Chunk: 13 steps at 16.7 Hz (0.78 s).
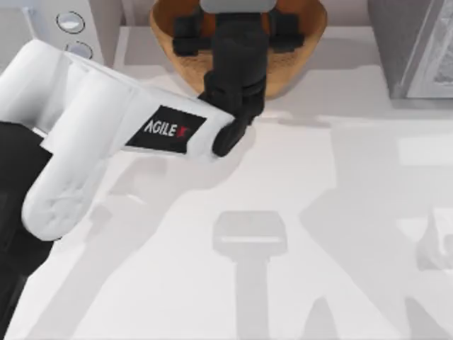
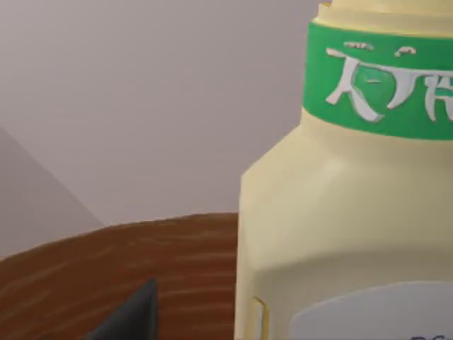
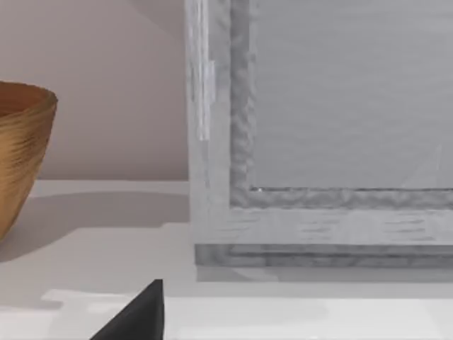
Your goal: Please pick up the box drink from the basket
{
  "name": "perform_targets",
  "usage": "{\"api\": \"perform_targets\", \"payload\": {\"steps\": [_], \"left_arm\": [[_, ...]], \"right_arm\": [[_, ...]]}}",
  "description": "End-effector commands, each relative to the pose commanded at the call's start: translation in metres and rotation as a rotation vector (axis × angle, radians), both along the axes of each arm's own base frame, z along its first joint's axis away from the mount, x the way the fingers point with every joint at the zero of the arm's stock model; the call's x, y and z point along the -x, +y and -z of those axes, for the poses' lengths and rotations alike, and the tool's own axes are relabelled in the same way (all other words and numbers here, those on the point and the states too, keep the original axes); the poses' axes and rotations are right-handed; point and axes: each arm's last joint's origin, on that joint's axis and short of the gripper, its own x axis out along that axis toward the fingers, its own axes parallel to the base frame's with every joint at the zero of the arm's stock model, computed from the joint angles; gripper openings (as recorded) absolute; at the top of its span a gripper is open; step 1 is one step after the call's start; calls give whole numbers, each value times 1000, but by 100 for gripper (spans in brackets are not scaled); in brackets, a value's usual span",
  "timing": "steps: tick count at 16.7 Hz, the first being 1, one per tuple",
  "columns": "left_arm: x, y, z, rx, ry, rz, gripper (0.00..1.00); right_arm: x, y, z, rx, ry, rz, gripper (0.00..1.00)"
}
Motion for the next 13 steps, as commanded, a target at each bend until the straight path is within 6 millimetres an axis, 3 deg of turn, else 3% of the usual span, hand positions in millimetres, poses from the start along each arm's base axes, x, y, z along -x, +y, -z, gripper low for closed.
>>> {"api": "perform_targets", "payload": {"steps": [3,10,13], "left_arm": [[-6,-1,5,-12,14,3,100],[-45,-3,8,-13,15,3,100],[-49,-3,9,-13,15,3,100]], "right_arm": [[0,0,0,0,0,0,100],[0,0,0,0,0,0,100],[0,0,0,0,0,0,100]]}}
